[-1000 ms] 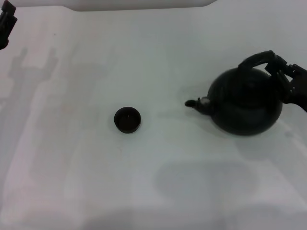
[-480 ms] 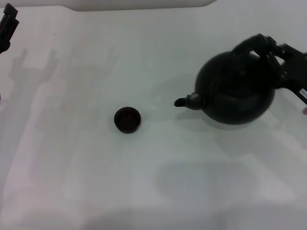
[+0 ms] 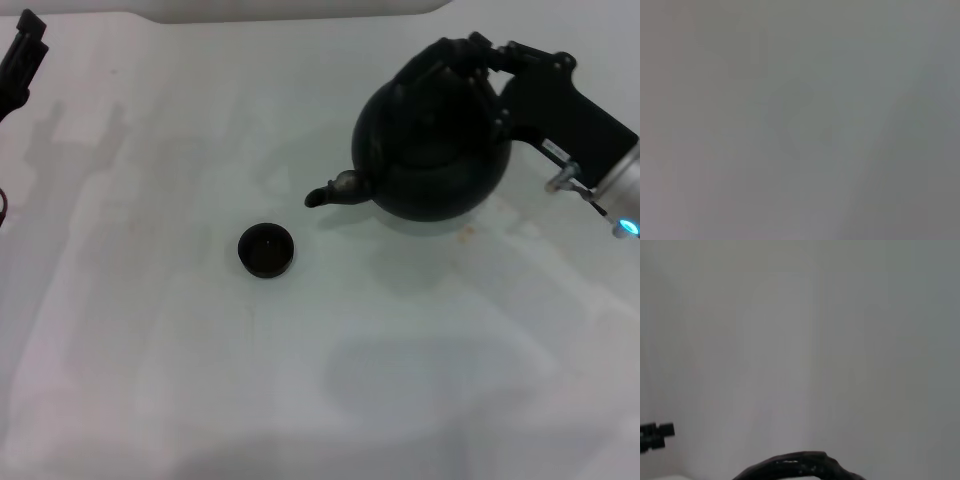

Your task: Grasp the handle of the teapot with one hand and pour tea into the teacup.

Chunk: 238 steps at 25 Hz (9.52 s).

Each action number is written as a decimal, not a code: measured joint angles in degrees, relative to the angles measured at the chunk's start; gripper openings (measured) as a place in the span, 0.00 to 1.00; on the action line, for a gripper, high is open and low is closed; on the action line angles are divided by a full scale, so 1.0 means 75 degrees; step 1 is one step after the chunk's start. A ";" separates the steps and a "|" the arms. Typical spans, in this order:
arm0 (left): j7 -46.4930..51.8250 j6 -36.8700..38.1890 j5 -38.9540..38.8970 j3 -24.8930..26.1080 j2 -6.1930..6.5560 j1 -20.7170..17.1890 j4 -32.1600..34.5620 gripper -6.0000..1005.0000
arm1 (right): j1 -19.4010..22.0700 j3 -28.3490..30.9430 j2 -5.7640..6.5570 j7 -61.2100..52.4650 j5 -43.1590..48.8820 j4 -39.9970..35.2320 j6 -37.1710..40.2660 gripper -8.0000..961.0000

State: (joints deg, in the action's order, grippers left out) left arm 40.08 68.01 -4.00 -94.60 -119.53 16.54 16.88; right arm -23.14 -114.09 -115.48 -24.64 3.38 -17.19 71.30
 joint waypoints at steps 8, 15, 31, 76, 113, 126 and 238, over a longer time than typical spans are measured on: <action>0.0000 0.0000 -0.0011 -0.0045 -0.0011 0.0068 -0.0002 0.86 | -0.0046 -0.0257 -0.0031 0.1004 0.0000 -0.0526 -0.0502 0.18; 0.0000 0.0002 -0.0006 -0.0055 -0.0012 0.0068 -0.0012 0.86 | -0.0050 -0.0339 -0.0047 0.1399 -0.0053 -0.0559 -0.0564 0.18; 0.0000 -0.0001 0.0010 -0.0054 -0.0012 0.0104 -0.0125 0.86 | -0.0080 -0.0736 -0.0072 0.2368 -0.0066 -0.0987 -0.1000 0.17; 0.0000 -0.0010 -0.0018 -0.0055 -0.0012 0.0174 -0.0188 0.86 | -0.0090 -0.0925 -0.0083 0.4654 -0.0086 -0.1330 -0.1060 0.14; 0.0188 -0.0006 0.0026 -0.0067 -0.0023 0.0173 -0.0200 0.86 | -0.0102 -0.0899 -0.0083 0.4598 -0.0112 -0.1342 -0.1092 0.14; 0.0277 -0.0005 -0.0002 -0.0161 -0.0012 0.0154 -0.0200 0.86 | -0.0137 -0.0813 -0.0056 0.1959 -0.0306 -0.1279 -0.1089 0.14; -0.0497 -0.0220 -0.0127 -0.0207 -0.0016 0.0361 -0.0212 0.86 | 0.0990 0.2360 -0.0063 0.0192 -0.0545 0.0834 0.0511 0.88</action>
State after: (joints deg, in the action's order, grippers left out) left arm 36.35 66.36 -4.95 -96.15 -119.65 19.25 15.29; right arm -15.71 -96.39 -115.95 -23.20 -0.72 -10.93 75.13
